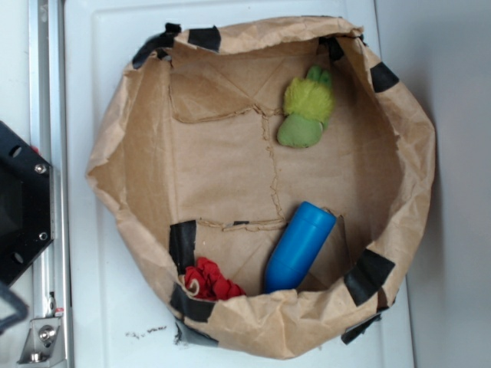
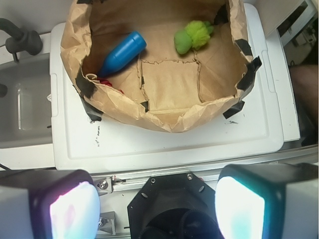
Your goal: Grab the green animal.
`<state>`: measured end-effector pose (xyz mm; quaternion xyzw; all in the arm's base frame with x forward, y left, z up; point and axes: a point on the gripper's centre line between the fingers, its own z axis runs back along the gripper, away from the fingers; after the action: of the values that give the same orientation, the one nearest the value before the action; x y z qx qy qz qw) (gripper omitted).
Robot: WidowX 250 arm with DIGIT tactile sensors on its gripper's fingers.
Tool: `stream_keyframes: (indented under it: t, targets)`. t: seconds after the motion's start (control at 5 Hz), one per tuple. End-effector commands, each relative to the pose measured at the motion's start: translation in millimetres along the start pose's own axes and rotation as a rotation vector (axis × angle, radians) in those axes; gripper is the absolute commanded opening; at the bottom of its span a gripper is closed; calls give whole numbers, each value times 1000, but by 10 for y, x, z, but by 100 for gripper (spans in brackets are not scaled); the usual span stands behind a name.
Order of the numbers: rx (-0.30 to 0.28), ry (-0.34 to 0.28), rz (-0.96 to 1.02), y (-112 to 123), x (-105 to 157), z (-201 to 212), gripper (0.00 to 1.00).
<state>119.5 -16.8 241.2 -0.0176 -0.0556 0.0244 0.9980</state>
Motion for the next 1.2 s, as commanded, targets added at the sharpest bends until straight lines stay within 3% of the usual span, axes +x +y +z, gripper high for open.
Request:
stream_keyframes:
  t: [0.0,0.2,0.4,0.6,0.8,1.0]
  targets:
    - [47,-34,215,52,926,-244,100]
    - [13,-83,468,153,1140,-340,100]
    - [27,-76,525,480,1291,-711,100]
    - [33,-99,514,586,1381,-981,100]
    - [82,-107,490,584,1432,-1314,100]
    - [139,-99,470,430,1437,-1436,100]
